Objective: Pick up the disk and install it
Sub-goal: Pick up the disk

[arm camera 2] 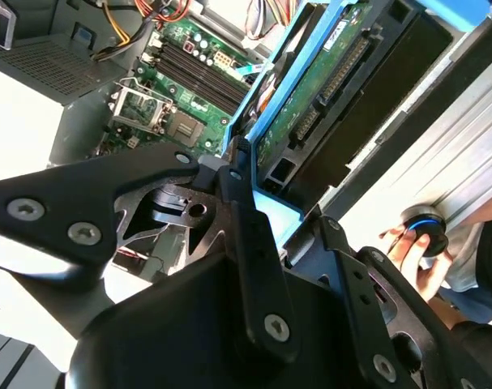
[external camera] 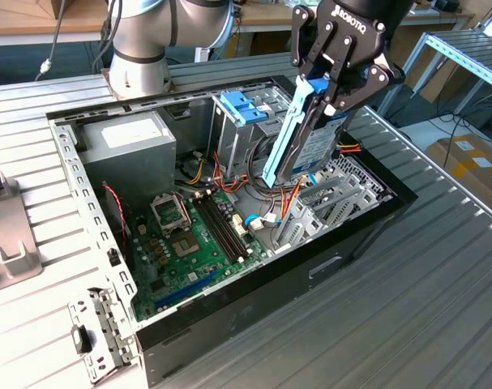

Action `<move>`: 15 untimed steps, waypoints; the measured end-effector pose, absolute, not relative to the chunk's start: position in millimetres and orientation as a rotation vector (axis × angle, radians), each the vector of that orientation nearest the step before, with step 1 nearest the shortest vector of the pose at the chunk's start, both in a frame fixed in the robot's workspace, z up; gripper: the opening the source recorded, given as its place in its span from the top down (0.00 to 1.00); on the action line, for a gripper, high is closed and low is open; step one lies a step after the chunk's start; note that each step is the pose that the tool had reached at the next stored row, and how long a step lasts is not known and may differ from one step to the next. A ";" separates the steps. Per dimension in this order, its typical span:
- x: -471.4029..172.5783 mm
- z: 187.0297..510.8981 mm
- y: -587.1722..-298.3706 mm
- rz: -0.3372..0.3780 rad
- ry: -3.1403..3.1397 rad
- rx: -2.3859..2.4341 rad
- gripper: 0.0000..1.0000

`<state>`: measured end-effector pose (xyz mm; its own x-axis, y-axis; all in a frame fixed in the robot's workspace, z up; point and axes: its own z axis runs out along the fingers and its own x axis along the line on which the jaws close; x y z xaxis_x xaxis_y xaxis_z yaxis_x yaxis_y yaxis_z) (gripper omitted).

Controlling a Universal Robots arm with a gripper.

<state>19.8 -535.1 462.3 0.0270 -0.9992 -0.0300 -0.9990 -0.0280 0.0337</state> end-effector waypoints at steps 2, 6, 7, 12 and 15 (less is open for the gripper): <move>20.2 462.2 -537.0 -0.071 -2.188 2.249 0.63; 21.5 461.7 -543.1 -0.071 -2.188 2.249 0.63; 21.7 461.7 -544.1 -0.071 -2.188 2.249 0.63; 24.8 460.8 -552.1 -0.071 -2.188 2.249 0.63; 27.7 460.4 -554.7 -0.071 -2.188 2.249 0.63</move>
